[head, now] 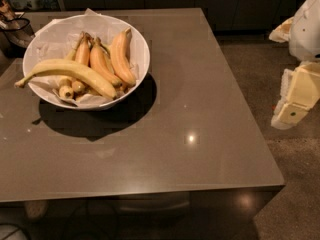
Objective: Pick banana from white bowl
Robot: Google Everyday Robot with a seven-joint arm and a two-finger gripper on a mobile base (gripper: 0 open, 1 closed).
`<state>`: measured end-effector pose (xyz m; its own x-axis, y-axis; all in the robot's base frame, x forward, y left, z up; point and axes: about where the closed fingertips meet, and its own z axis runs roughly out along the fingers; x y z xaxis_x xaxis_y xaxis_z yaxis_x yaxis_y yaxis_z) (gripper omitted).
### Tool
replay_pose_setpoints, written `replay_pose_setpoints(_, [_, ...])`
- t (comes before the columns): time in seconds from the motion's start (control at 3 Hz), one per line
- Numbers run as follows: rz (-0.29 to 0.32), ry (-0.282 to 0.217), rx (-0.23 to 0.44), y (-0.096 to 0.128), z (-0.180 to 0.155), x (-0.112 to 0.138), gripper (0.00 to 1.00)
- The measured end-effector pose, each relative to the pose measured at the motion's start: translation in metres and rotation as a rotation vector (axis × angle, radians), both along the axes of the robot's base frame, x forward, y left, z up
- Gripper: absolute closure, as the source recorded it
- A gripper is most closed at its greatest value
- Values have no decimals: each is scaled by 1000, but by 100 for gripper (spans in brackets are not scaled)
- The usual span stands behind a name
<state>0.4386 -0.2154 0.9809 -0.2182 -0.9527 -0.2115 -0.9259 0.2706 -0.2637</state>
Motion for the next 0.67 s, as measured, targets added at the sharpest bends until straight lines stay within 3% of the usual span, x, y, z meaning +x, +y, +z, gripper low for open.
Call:
replay_pose_setpoints(0.33, [0,0,0,0,0,0,0])
replay_pose_setpoints(0.67, [4,15,-11,18,4,-7,0])
